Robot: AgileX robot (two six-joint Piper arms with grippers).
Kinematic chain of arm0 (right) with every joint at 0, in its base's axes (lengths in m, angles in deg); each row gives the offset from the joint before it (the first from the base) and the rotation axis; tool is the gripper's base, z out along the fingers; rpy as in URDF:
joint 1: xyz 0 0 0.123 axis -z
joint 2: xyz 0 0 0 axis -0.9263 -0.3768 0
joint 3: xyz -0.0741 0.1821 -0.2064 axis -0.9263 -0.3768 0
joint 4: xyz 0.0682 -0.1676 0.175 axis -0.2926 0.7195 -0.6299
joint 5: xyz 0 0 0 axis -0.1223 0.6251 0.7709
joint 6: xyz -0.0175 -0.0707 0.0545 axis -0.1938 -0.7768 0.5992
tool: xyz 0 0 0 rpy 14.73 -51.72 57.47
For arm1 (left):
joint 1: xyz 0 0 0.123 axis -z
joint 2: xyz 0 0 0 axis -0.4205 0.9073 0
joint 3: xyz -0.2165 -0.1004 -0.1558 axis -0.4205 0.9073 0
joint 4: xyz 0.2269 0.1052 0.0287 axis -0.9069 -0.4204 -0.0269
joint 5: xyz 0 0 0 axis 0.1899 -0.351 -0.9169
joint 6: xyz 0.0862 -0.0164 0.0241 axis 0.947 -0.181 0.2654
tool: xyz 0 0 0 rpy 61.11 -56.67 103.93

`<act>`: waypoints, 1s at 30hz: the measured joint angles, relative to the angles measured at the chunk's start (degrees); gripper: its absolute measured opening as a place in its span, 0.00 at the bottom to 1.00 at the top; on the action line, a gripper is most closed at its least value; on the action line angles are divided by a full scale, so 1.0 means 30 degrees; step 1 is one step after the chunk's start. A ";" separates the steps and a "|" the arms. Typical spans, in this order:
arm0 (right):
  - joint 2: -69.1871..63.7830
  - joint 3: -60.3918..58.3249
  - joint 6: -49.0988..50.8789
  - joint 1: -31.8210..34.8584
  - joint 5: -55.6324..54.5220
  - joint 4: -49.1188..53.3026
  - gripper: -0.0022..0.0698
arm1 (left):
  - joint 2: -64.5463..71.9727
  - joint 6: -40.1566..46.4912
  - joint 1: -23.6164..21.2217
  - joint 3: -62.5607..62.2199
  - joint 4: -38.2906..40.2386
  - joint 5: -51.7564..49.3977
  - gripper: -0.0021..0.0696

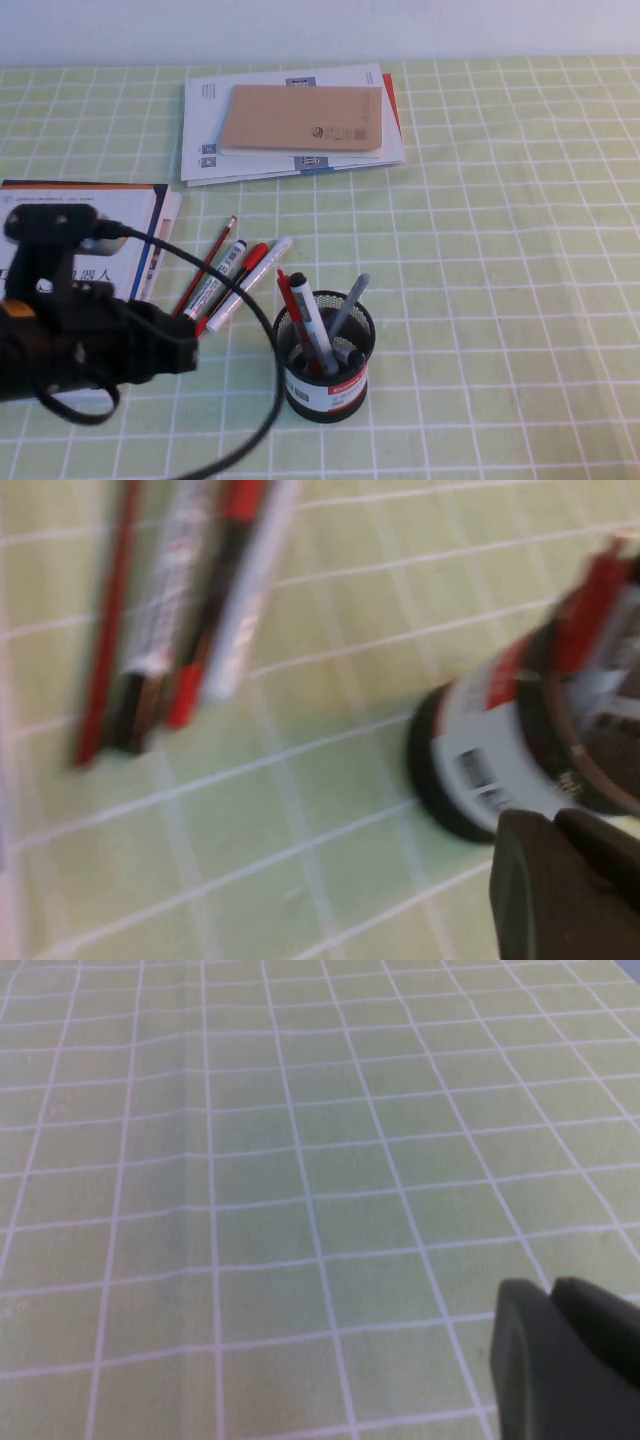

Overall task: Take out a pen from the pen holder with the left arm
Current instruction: Pick up the pen from the pen holder

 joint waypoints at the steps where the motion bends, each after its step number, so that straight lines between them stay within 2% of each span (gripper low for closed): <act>1: 0.0000 0.0000 0.0000 0.0000 0.0000 0.0000 0.01 | 0.0207 0.0034 0.0919 0.0000 0.0050 0.0533 0.03; 6: 0.0000 0.0000 0.0000 0.0000 0.0000 0.0000 0.01 | 0.0393 0.0889 0.4770 0.0000 0.0396 0.4987 0.03; 10: 0.0000 0.0000 0.0000 0.0000 0.0000 0.0000 0.01 | 0.0426 0.2745 0.6403 0.0000 0.0807 0.7778 0.03; 20: 0.0000 0.0000 0.0000 0.0000 0.0000 0.0000 0.01 | 0.1424 0.3097 0.6814 0.0177 0.3309 1.1752 0.03; 30: 0.0000 0.0000 0.0000 0.0000 0.0000 0.0000 0.01 | 0.2157 0.2635 0.6814 0.1132 0.3545 1.1617 0.03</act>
